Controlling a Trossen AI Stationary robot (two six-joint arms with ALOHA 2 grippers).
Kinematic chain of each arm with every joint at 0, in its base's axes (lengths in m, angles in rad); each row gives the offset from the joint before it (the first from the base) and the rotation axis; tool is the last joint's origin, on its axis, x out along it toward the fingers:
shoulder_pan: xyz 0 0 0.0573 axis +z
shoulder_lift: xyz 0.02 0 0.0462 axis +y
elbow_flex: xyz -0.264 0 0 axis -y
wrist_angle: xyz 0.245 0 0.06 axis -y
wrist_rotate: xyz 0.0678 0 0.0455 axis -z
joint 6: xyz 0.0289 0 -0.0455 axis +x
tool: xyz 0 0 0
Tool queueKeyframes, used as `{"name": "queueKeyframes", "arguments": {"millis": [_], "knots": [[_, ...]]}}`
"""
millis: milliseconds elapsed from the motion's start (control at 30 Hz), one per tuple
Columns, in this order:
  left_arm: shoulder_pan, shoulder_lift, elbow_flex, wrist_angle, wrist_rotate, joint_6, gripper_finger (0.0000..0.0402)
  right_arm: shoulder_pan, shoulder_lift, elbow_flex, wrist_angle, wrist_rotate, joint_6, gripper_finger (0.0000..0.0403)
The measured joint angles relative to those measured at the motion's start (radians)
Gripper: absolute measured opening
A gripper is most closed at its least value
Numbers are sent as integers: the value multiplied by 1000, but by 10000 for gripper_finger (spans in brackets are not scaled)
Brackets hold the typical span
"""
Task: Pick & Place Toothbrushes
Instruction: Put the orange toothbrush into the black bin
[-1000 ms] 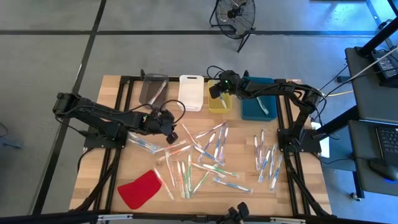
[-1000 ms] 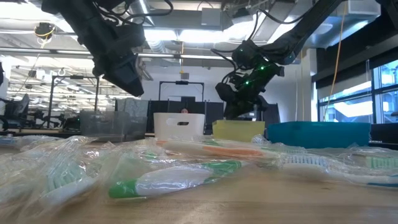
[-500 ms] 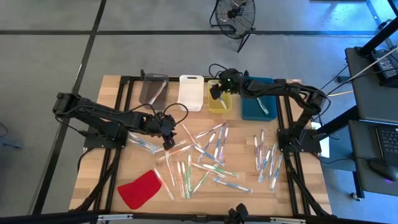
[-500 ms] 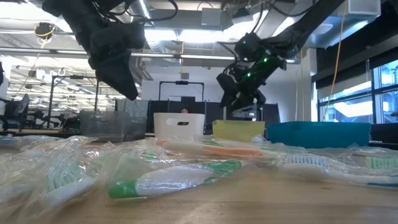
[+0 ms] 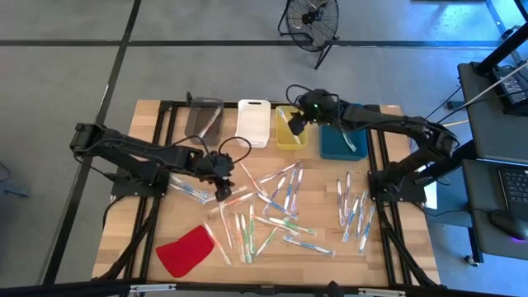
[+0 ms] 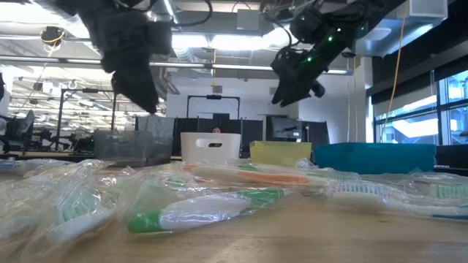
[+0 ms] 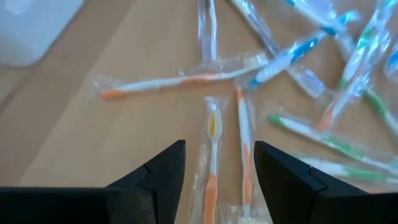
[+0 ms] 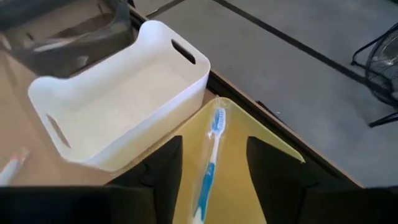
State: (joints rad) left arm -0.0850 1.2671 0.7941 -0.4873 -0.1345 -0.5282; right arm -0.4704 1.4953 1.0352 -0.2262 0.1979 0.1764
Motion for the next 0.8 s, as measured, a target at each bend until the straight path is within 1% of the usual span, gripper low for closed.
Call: {"name": "queueKeyframes", "arguments": {"millis": [100,233,367,500,633,800], "knots": [[7,0,37,-37,7,4,185,22,-28,-31,1,27,-3,161],[10,0,70,-96,7,-2,181,47,-77,-102,29,23,12,145],[9,3,75,-100,20,-28,180,66,-132,-177,69,22,36,130],[9,60,76,-93,52,-51,180,83,-173,-239,96,22,76,116],[9,142,76,-88,95,-38,180,99,-196,-286,123,19,104,105],[9,212,76,-79,99,-38,180,118,-198,-314,138,20,116,92]]}}
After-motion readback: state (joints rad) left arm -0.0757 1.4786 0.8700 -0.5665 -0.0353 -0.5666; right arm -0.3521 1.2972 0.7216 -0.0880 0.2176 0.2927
